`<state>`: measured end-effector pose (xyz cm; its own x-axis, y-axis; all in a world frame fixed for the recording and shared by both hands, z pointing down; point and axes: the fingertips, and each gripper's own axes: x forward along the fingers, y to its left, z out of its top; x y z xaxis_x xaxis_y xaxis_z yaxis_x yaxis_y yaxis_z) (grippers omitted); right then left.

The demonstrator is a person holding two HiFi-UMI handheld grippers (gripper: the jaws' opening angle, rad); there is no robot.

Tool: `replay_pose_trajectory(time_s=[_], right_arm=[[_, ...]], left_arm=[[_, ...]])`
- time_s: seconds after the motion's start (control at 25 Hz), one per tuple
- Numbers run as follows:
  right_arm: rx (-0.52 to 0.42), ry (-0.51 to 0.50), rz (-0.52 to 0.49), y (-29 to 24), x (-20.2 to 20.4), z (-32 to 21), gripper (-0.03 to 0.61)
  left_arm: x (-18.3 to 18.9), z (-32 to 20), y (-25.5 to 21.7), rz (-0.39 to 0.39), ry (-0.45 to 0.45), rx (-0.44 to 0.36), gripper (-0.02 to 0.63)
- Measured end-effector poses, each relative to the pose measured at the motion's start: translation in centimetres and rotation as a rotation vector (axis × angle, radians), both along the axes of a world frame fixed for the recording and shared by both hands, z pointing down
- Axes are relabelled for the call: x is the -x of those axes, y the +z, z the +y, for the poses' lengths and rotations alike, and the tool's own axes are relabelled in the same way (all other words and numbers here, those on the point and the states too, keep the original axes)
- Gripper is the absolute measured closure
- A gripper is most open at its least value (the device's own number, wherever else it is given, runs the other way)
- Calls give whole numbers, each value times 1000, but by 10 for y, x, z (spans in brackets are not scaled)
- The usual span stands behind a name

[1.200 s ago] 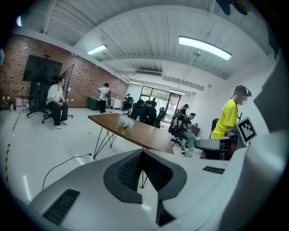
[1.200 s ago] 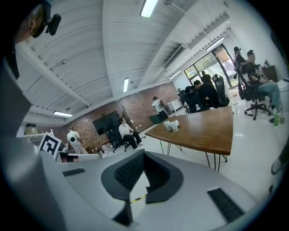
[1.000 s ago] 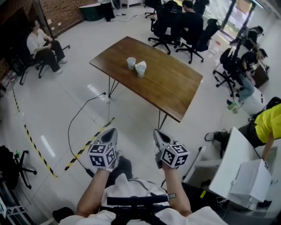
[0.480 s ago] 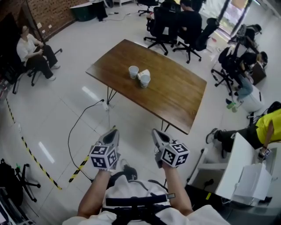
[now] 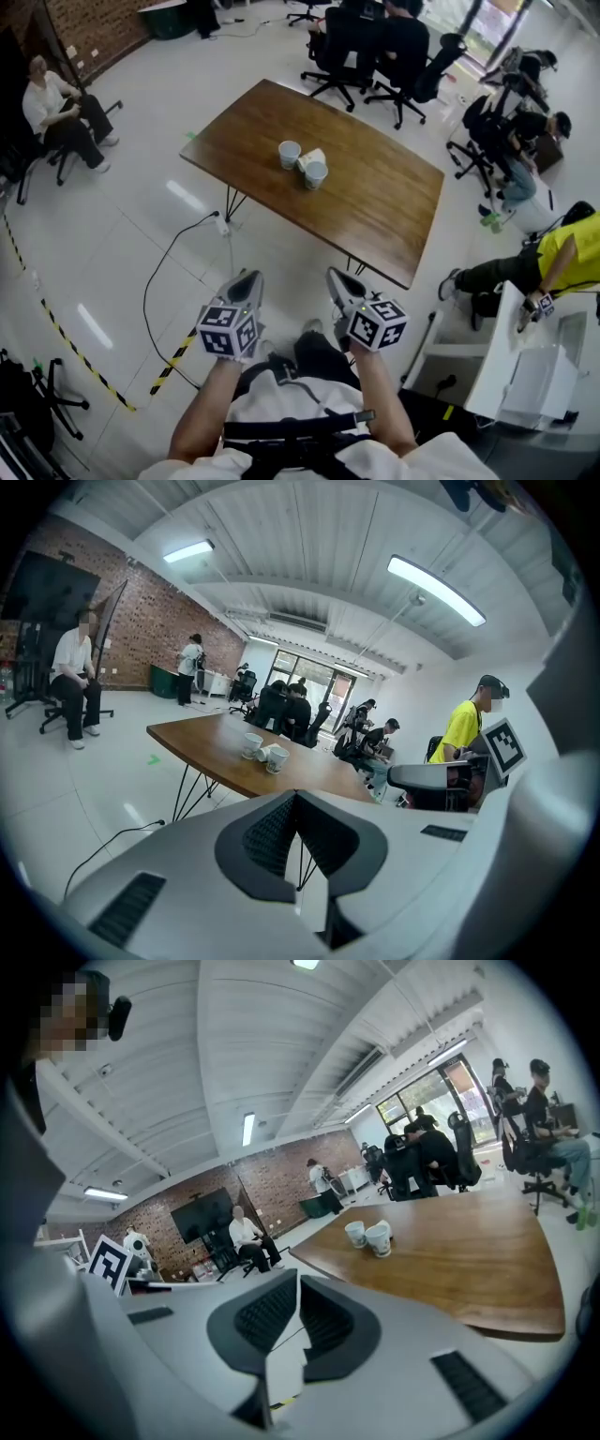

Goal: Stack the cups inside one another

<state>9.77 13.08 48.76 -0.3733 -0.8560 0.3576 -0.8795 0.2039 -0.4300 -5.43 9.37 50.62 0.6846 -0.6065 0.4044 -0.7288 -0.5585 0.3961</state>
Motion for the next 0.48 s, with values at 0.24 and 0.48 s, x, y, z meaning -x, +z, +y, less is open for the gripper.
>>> replay_pose_trajectory(time_s=[0.24, 0.48], right_arm=[[4, 5, 4, 6, -6, -26, 546], [-16, 3, -9, 6, -24, -76, 546]], left_arm=[[-7, -21, 6, 3, 7, 6, 618], [-14, -62, 2, -10, -7, -16, 620]])
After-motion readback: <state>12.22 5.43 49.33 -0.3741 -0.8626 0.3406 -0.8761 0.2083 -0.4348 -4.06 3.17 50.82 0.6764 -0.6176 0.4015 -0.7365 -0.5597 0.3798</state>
